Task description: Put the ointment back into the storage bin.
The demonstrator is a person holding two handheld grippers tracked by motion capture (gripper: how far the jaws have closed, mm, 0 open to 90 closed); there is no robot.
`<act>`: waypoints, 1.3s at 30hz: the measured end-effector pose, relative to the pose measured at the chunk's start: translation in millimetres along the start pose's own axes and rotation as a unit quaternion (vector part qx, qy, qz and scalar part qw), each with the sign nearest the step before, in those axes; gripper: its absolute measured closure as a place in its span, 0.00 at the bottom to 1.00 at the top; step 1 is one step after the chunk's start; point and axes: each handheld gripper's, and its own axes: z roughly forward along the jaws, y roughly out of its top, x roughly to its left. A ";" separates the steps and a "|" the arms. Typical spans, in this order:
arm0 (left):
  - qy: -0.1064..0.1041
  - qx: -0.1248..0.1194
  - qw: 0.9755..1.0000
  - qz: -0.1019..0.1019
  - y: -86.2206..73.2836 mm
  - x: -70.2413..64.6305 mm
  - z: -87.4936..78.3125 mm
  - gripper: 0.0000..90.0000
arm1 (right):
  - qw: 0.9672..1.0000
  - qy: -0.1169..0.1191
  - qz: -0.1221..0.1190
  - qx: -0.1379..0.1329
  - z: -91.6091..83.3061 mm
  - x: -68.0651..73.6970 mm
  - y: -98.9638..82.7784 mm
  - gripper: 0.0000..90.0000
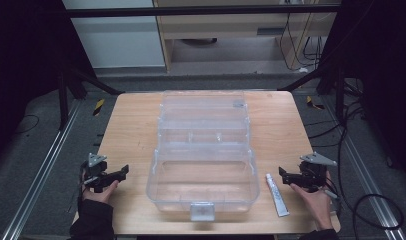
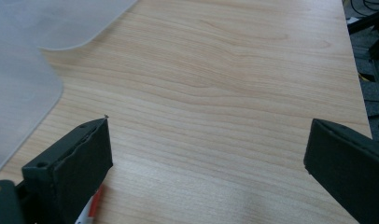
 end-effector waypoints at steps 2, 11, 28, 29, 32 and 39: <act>0.001 0.003 1.000 0.003 0.1 -1.0 -0.3 0.17 | 1.000 0.003 -0.007 0.001 -2.8 2.0 0.4 0.01; 0.002 0.008 1.000 0.008 -0.3 -1.9 -0.8 0.18 | 0.999 0.015 -0.030 0.035 -14.6 14.6 7.2 0.17; 0.002 0.023 1.000 0.016 -1.2 -2.4 2.3 0.20 | 0.994 0.041 -0.053 0.085 -39.4 35.4 44.9 0.25; 0.003 0.023 1.000 0.016 -1.3 -2.1 2.5 0.20 | 0.994 0.041 -0.051 0.088 -40.1 37.0 47.0 0.26; 0.001 0.023 1.000 0.014 -1.3 -1.7 2.6 0.22 | 0.992 0.043 -0.054 0.104 -39.5 40.3 52.9 0.27; 0.004 0.027 0.999 0.017 -1.1 -2.7 2.5 0.22 | 0.987 0.050 -0.058 0.140 -37.0 47.0 65.4 0.31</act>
